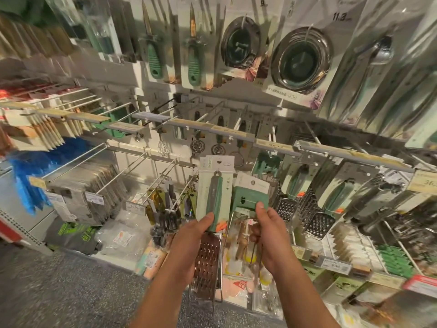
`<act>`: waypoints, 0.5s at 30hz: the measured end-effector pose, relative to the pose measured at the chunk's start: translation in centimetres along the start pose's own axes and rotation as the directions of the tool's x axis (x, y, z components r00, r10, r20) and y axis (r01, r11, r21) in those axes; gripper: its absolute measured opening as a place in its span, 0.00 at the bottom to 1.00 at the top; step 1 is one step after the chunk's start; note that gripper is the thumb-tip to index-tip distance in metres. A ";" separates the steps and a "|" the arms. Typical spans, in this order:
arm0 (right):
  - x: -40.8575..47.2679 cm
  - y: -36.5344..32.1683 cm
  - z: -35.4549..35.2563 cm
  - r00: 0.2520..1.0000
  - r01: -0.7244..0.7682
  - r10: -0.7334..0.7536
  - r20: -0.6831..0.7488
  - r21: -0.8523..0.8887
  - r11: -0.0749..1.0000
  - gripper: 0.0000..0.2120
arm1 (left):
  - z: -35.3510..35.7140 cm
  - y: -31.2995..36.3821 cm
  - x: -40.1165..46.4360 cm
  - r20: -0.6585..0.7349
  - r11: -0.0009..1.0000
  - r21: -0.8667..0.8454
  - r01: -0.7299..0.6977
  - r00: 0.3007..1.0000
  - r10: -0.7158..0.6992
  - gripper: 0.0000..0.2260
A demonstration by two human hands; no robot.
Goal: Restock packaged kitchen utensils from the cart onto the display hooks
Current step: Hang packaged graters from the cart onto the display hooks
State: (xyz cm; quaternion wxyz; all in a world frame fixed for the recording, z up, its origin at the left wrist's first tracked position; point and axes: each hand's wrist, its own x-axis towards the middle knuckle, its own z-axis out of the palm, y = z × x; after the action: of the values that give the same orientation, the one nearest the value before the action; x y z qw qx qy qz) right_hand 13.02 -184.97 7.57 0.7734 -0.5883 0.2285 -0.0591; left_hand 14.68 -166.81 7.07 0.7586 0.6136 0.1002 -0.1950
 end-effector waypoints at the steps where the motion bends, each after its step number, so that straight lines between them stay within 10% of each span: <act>1: -0.2 -0.2 -0.2 0.999 0.049 -0.049 0.001 -0.031 0.998 0.12 | -0.1 -0.5 0.8 -0.028 1.000 0.020 0.009 1.000 -0.008 0.50; 15: -0.2 -5.1 -1.0 0.929 0.327 -0.352 -0.113 -0.196 0.924 0.09 | 1.6 0.1 1.3 -0.091 0.998 0.002 -0.062 0.994 0.062 0.40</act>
State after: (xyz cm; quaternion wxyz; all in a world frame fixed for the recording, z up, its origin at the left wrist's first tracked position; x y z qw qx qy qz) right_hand 13.31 -187.37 12.23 0.6782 -0.6784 0.1832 -0.2151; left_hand 15.80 -168.53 7.00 0.7593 0.6242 0.1155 -0.1431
